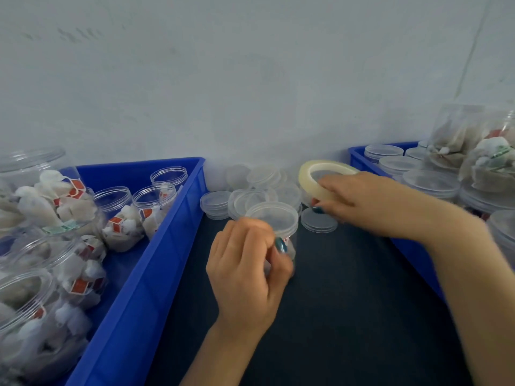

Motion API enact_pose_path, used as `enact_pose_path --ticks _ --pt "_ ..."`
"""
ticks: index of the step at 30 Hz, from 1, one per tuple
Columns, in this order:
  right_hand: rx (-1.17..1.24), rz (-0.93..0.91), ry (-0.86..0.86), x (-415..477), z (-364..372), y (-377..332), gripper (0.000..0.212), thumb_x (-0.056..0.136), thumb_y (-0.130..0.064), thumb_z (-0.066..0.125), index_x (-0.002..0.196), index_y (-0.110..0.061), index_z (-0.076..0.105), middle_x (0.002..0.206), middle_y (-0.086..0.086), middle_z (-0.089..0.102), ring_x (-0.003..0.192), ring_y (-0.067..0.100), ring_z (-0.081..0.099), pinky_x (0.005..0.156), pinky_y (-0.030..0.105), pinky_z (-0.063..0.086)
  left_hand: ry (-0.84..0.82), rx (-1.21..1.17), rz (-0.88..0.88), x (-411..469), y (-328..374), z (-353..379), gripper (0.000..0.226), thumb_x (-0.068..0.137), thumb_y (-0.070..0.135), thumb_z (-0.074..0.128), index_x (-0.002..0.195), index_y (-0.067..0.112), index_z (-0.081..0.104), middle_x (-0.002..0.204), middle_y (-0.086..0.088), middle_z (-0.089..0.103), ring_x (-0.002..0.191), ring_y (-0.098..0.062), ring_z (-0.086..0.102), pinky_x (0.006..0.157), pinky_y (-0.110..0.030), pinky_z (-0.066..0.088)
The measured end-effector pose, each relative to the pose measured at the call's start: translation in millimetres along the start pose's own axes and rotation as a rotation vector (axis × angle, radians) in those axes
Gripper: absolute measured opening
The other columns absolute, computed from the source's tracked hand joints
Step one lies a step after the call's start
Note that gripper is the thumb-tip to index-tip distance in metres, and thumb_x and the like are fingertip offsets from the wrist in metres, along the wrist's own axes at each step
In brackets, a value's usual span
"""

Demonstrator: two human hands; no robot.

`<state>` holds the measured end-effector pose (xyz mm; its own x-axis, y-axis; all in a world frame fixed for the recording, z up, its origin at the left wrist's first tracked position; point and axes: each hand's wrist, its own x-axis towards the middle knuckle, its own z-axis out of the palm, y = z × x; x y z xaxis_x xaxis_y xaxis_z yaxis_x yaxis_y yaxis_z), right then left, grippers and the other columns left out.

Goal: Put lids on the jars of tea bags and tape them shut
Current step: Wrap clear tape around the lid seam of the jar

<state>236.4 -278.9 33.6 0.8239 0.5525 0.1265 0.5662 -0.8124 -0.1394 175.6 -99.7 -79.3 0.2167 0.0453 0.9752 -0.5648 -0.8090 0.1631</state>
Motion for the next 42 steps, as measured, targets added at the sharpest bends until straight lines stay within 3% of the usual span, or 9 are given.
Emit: enact_pose_path --ticks 4,8,15,17,19,23,29,38,42 --pt "0.116 -0.089 -0.066 -3.7 -4.5 3.1 0.019 0.101 -0.035 0.05 0.104 -0.021 0.061 0.076 -0.029 0.063 0.076 -0.003 0.058 0.076 0.031 0.051 -0.1 0.011 -0.181 5.6 -3.2 -0.7 0.046 0.102 0.048 0.042 0.076 0.012 0.053 0.076 0.004 0.05 0.066 -0.014 0.046 0.055 -0.033 0.041" --pt "0.034 -0.189 -0.109 -2.4 6.9 -19.7 0.009 0.099 -0.034 0.052 0.091 -0.03 0.054 0.074 -0.012 0.065 0.073 0.004 0.059 0.073 0.033 0.05 -0.189 0.091 -0.213 4.4 -1.8 0.0 0.051 0.101 0.063 0.038 0.086 0.019 0.06 0.085 0.013 0.054 0.073 -0.005 0.046 0.059 -0.022 0.04" --pt "-0.102 -0.256 -0.003 -2.0 20.9 -28.8 0.011 0.101 -0.034 0.047 0.095 -0.025 0.05 0.076 -0.007 0.057 0.072 0.013 0.055 0.072 0.038 0.052 -0.175 0.106 -0.084 0.7 -9.5 1.7 0.024 0.099 0.03 0.055 0.084 0.014 0.065 0.086 0.007 0.06 0.077 -0.002 0.047 0.063 -0.016 0.04" --pt "-0.082 -0.301 0.041 1.4 24.8 -27.5 0.017 0.103 -0.037 0.045 0.1 -0.024 0.054 0.075 -0.007 0.059 0.071 0.013 0.056 0.07 0.027 0.047 -0.175 0.147 -0.061 0.7 -11.3 -0.1 0.025 0.1 0.028 0.053 0.084 0.013 0.064 0.087 0.004 0.059 0.078 -0.002 0.046 0.066 -0.013 0.037" --pt "-0.057 -0.331 0.108 6.2 25.4 -26.1 0.026 0.102 -0.046 0.045 0.097 -0.023 0.056 0.068 -0.01 0.055 0.066 0.01 0.052 0.068 0.017 0.034 -0.135 0.195 -0.062 4.6 -14.9 -4.5 0.026 0.1 0.027 0.053 0.081 0.013 0.062 0.085 0.005 0.056 0.077 -0.002 0.042 0.067 -0.009 0.034" --pt "0.059 -0.385 0.365 14.3 25.4 -22.3 0.046 0.095 -0.065 0.035 0.091 -0.025 0.057 0.066 -0.014 0.052 0.062 0.007 0.046 0.091 0.026 0.031 -0.02 0.261 -0.145 16.9 -28.3 -18.5 0.026 0.1 0.027 0.052 0.08 0.011 0.058 0.086 0.011 0.045 0.072 -0.003 0.034 0.063 -0.009 0.032" --pt "-0.127 -0.387 0.774 26.4 45.5 1.6 0.05 0.105 -0.052 0.028 0.081 -0.019 0.057 0.08 -0.008 0.055 0.077 0.016 0.05 0.083 0.033 0.018 0.026 0.294 -0.168 17.8 -41.6 -27.9 0.027 0.1 0.025 0.055 0.081 0.005 0.059 0.084 0.004 0.049 0.07 -0.013 0.044 0.055 -0.024 0.036" --pt "-0.137 -0.263 1.079 41.3 93.5 61.9 0.048 0.105 -0.048 0.038 0.076 -0.014 0.058 0.08 0.0 0.059 0.078 0.021 0.052 0.08 0.041 0.024 -0.123 0.241 -0.06 2.5 -22.1 -27.3 0.03 0.102 0.03 0.051 0.077 0.014 0.057 0.081 0.008 0.052 0.072 -0.005 0.038 0.06 -0.014 0.029" --pt "-0.048 -0.24 1.099 46.8 128.3 65.8 0.043 0.101 -0.042 0.043 0.072 -0.014 0.059 0.078 -0.001 0.058 0.075 0.021 0.052 0.078 0.041 0.022 -0.215 0.284 -0.104 -11.0 -23.5 -28.7 0.027 0.098 0.027 0.052 0.075 0.015 0.057 0.08 0.007 0.054 0.069 -0.005 0.039 0.056 -0.014 0.029"
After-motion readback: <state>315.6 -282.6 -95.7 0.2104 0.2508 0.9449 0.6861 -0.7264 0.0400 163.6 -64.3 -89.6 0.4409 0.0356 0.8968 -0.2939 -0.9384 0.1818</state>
